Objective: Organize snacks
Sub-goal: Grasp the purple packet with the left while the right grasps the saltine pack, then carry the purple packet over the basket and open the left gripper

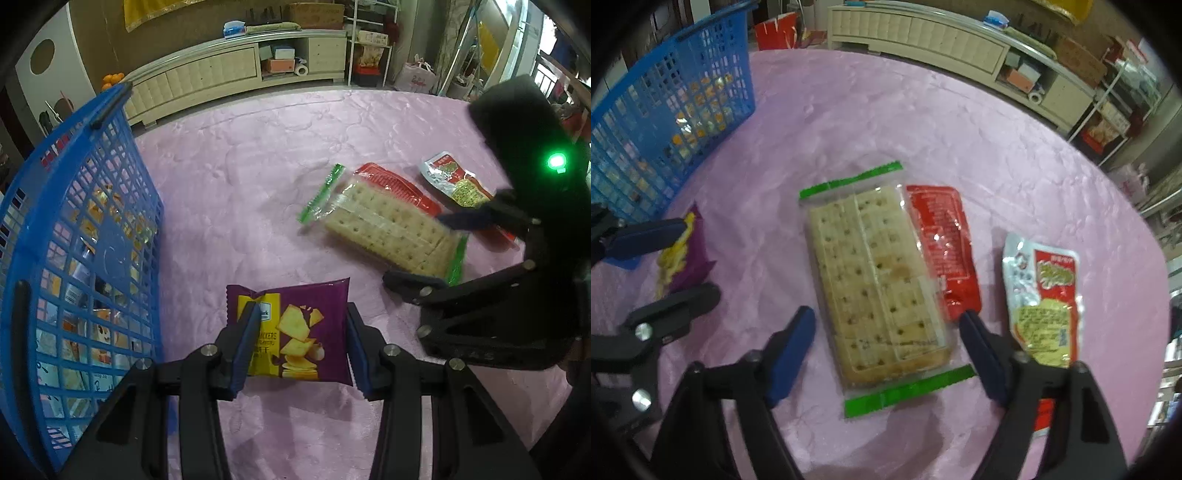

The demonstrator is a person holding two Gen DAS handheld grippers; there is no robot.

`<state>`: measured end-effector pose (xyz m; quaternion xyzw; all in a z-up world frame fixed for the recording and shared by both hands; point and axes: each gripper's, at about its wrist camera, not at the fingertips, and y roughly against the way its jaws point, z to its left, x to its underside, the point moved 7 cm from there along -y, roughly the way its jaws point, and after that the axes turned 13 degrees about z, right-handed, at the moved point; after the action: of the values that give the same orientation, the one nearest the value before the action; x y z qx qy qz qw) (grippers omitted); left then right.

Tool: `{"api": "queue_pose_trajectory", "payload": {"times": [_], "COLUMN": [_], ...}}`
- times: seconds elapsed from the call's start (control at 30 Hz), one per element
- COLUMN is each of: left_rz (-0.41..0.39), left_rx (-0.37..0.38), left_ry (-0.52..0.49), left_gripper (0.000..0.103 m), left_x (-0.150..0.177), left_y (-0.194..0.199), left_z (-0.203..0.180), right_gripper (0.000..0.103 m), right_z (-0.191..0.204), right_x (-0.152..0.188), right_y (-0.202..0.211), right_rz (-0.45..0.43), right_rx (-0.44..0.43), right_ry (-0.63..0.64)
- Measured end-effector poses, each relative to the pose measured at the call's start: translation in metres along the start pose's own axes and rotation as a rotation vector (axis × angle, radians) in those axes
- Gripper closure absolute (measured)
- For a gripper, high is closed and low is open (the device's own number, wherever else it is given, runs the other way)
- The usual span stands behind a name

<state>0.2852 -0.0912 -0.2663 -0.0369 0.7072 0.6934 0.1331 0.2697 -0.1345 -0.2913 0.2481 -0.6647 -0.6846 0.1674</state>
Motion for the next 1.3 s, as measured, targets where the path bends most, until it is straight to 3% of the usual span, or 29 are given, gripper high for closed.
{"api": "queue_pose_trajectory", "payload": {"times": [0.1, 0.37, 0.83, 1.1, 1.3], "left_rz": [-0.004, -0.031, -0.200, -0.320, -0.369], "left_rx": [-0.001, 0.004, 0.024, 0.045, 0.017], "left_ry": [-0.003, -0.017, -0.025, -0.051, -0.058], "left_gripper": [0.061, 0.061, 0.061, 0.061, 0.061], "left_x": [0.000, 0.015, 0.049, 0.066, 0.075], "left_y": [0.000, 0.022, 0.126, 0.191, 0.218], "left_z": [-0.002, -0.014, -0.013, 0.007, 0.036], "right_gripper": [0.042, 0.042, 0.042, 0.042, 0.042], "right_z": [0.004, -0.006, 0.031, 0.056, 0.086], "right_x": [0.005, 0.039, 0.097, 0.103, 0.081], "right_y": [0.002, 0.021, 0.152, 0.209, 0.225], "right_rz": [-0.016, -0.036, -0.225, -0.331, -0.379], "right_rx": [0.024, -0.028, 0.030, 0.048, 0.026], "right_ry": [0.025, -0.093, -0.112, -0.100, -0.061]}}
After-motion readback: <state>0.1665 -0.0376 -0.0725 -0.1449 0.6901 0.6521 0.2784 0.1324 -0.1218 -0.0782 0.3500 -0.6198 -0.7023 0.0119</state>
